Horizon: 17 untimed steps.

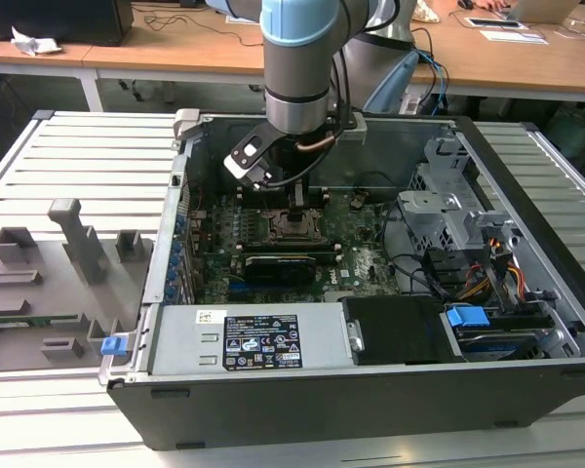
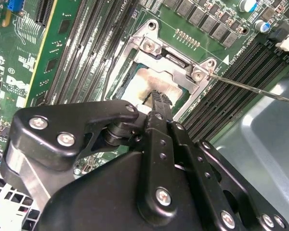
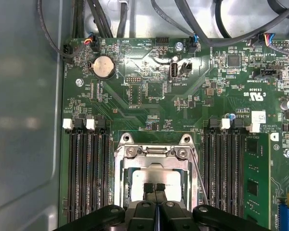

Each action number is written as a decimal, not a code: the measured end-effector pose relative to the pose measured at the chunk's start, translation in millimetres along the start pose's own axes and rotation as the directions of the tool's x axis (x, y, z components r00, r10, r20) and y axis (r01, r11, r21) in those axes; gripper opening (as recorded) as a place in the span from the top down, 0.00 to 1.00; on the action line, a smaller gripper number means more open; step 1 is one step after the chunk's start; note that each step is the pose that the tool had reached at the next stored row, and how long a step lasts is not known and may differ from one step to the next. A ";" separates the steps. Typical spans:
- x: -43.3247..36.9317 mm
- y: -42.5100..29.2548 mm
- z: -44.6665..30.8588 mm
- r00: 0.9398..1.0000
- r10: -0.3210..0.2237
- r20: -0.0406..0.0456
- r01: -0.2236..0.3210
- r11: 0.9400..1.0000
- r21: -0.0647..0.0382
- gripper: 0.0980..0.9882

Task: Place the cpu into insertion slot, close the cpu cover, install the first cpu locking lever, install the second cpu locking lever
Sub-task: 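Install the first cpu locking lever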

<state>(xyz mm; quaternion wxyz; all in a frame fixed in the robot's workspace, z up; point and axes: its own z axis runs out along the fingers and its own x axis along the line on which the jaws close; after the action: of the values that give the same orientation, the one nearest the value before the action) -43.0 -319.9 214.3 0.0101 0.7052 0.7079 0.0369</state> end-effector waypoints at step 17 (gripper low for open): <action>0.1 0.3 -4.3 1.000 0.000 0.000 0.000 1.000 0.000 0.99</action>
<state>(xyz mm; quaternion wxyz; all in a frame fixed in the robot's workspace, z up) -43.0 -319.9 218.6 0.0101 0.7052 0.7080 0.0368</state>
